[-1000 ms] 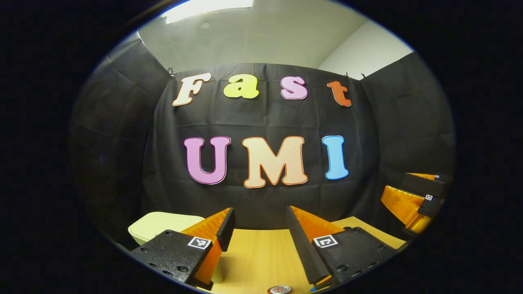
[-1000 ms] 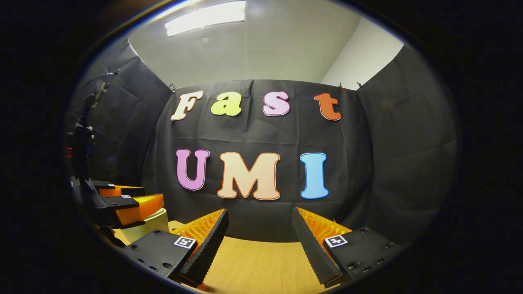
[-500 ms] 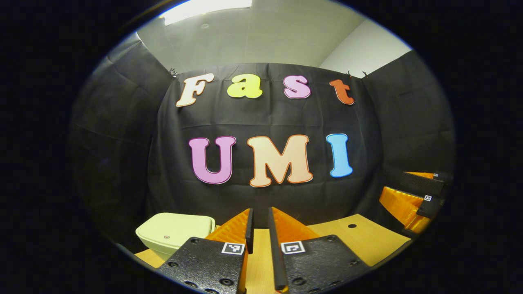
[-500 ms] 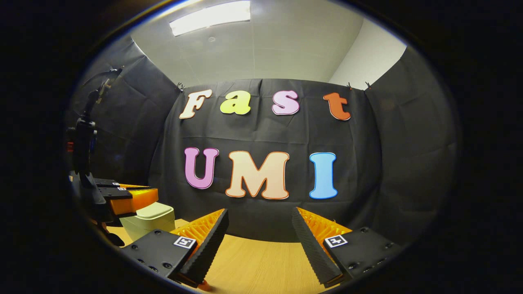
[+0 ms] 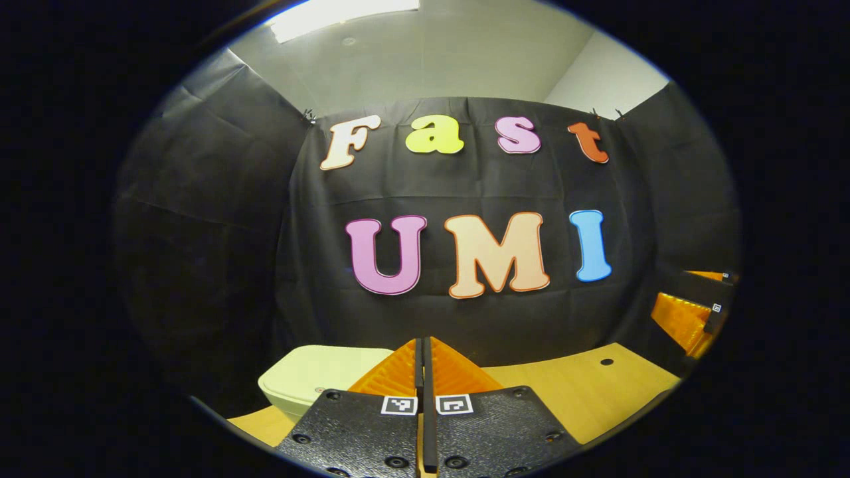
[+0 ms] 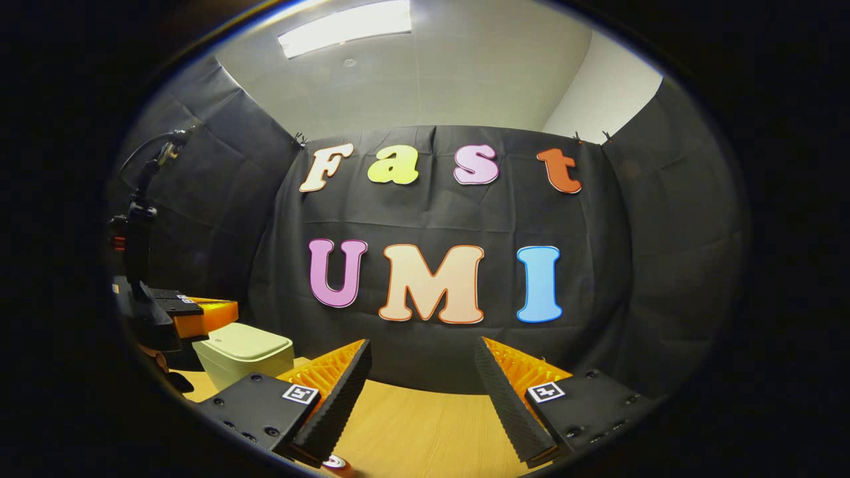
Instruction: Press the lid of the desktop garbage bin to open it, pick up the crumpled paper on the desktop and throw it into the bin, then pick up the pop can on the desktop and drop it into the bin, and finally close the garbage bin lid.
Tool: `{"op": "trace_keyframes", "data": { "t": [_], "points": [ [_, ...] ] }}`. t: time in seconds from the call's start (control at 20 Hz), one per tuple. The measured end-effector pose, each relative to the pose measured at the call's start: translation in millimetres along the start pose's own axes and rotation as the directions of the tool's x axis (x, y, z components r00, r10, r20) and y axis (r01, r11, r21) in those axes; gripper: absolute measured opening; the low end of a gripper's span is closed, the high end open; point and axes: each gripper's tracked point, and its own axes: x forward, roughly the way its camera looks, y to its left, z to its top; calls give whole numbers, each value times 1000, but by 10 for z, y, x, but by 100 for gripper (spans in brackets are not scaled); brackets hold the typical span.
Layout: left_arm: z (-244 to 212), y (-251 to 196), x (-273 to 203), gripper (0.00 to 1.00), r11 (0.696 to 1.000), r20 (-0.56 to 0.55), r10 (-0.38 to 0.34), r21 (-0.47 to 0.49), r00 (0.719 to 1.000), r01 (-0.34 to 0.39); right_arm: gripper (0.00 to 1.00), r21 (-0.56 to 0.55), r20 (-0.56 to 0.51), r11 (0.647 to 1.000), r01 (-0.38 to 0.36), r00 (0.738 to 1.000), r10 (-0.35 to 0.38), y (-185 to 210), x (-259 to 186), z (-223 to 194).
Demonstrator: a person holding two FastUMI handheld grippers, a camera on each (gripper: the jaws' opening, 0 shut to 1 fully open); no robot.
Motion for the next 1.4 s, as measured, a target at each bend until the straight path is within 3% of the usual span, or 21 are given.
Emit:
{"op": "trace_keyframes", "data": {
  "t": [0.65,1.05,1.25,1.4],
  "points": [
    [-537,989,126,0,991,-100,124,-43,987,-129,98,-15,-44,1000,-22,999,22,555,122,-159],
    [-1150,1162,218,0,991,-248,92,-75,964,-114,98,-20,-93,1000,14,996,-16,735,149,-341],
    [-1132,1137,255,0,996,-223,65,-48,973,-78,100,-37,-107,999,8,994,-12,807,118,-404],
    [-1165,1151,245,0,991,-215,38,-120,976,-65,98,-36,-111,999,4,994,-8,820,104,-427]
  ]
}}
